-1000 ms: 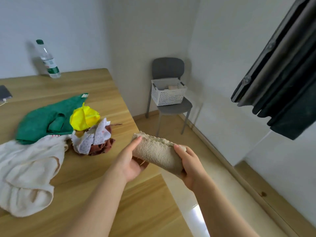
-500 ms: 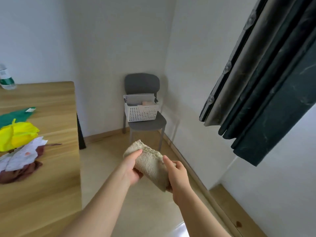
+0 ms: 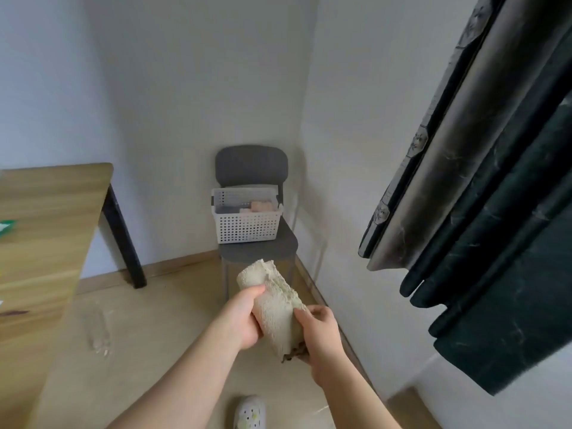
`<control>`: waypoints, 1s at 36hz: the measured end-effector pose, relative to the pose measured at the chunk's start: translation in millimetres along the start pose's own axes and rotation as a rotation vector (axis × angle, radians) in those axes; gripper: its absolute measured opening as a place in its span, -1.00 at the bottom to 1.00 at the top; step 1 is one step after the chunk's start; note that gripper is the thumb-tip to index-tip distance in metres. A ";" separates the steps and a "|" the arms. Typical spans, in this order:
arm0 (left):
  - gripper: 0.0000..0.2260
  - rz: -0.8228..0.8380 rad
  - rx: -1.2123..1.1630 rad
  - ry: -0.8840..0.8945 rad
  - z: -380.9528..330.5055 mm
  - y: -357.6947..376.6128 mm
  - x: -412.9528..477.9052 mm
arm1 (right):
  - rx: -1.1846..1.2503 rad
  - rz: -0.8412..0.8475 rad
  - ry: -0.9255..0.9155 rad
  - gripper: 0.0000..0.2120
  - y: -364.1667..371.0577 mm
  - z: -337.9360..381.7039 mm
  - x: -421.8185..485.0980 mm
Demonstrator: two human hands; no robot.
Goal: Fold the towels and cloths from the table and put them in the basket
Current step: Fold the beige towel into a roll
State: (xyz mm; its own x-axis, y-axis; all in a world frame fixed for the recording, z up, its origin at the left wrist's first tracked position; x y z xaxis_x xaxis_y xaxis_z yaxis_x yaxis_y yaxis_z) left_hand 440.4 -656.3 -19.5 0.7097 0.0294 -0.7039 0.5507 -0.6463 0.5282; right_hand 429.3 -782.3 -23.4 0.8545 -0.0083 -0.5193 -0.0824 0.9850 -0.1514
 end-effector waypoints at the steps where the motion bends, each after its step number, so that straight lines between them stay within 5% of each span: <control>1: -0.78 0.000 0.000 0.010 -10.0 6.9 11.6 | -0.002 0.032 -0.010 -0.84 2.1 10.8 13.0; 5: -0.80 -0.016 0.015 0.056 -62.0 33.8 71.1 | -0.036 0.103 -0.055 -0.68 17.8 57.7 80.1; 13: -0.75 -0.104 0.088 0.064 -163.2 83.4 178.1 | -0.440 -0.114 -0.352 -0.74 47.1 155.9 211.3; 19: -0.42 -0.059 -0.090 -0.019 -216.4 100.9 246.7 | -0.760 0.066 -0.515 -0.69 83.3 195.1 285.4; 23: -0.69 -0.174 -0.139 0.001 -252.7 110.9 283.8 | -0.748 0.272 -0.568 -0.57 106.6 218.8 335.9; 29: -0.70 -0.424 0.015 0.176 -309.4 105.3 379.7 | -0.610 0.491 -0.488 -0.85 131.7 254.6 434.1; 36: -0.55 -0.529 0.208 0.233 -357.9 101.1 462.1 | -0.707 0.422 -0.326 -0.92 136.5 275.2 545.8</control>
State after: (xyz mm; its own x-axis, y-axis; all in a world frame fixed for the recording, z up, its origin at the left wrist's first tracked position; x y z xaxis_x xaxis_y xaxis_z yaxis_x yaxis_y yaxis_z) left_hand 981.3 -435.2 -121.4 0.4534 0.5375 -0.7110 0.7740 -0.6330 0.0151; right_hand 1025.6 -605.1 -96.0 0.7760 0.4875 -0.4002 -0.6294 0.5573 -0.5415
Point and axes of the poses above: each hand's wrist, its own x-axis towards the middle knuckle, its own y-axis out of the palm, z = x × y, the point moved 2 cm from there along x, towards the middle knuckle, and after that the axes turned 10 degrees about -x, right-handed, at the moved point
